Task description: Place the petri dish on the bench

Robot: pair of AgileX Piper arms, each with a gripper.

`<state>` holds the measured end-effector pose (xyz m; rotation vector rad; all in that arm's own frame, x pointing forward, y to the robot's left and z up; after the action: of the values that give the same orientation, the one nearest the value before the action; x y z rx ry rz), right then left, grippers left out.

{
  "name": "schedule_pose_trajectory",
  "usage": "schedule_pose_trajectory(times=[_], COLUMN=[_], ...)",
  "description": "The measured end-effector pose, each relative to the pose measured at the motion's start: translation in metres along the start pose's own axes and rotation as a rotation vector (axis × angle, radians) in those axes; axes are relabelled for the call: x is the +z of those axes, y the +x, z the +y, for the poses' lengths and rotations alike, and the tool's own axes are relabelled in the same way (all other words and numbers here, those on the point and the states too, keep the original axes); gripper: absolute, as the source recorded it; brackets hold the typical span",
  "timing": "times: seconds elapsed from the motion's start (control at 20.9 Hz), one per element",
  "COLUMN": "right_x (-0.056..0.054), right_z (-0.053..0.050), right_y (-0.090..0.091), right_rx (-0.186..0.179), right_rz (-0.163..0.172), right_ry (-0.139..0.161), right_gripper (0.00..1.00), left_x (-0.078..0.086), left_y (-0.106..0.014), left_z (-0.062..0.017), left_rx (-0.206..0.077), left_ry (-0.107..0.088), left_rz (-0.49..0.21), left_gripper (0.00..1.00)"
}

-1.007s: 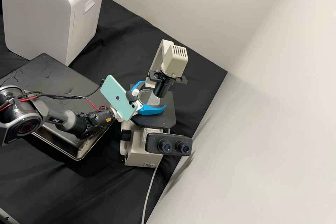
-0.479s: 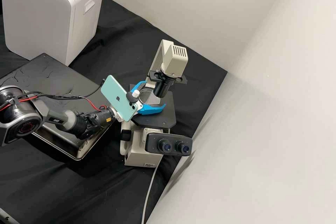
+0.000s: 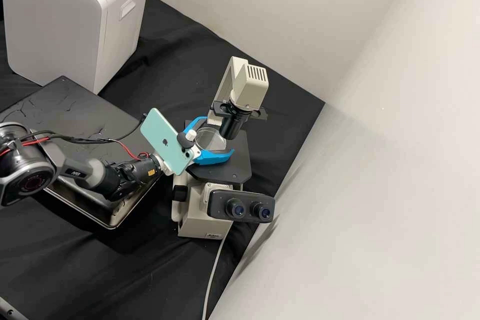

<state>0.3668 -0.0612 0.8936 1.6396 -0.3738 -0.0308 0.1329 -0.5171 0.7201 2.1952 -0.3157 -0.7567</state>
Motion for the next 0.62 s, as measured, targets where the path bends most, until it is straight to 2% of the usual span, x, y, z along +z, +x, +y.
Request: schedule_pose_trajectory(times=[0.1, 0.34, 0.62], right_x=[0.0, -0.002, -0.008], right_z=[0.002, 0.011, 0.014], right_y=[-0.005, -0.019, -0.032], right_rx=[-0.009, -0.001, 0.006], right_rz=[0.006, 0.015, 0.04], right_ry=[0.0, 0.036, 0.057], right_gripper=[0.0, 0.0, 0.0], left_x=[-0.001, -0.001, -0.001], left_y=[0.0, 0.0, 0.0], left_z=[0.0001, 0.0001, 0.0001], left_rx=[0.0, 0.0, 0.0], left_ry=[0.0, 0.0, 0.0], left_rz=[0.007, 0.007, 0.007], left_gripper=[1.0, 1.0, 1.0])
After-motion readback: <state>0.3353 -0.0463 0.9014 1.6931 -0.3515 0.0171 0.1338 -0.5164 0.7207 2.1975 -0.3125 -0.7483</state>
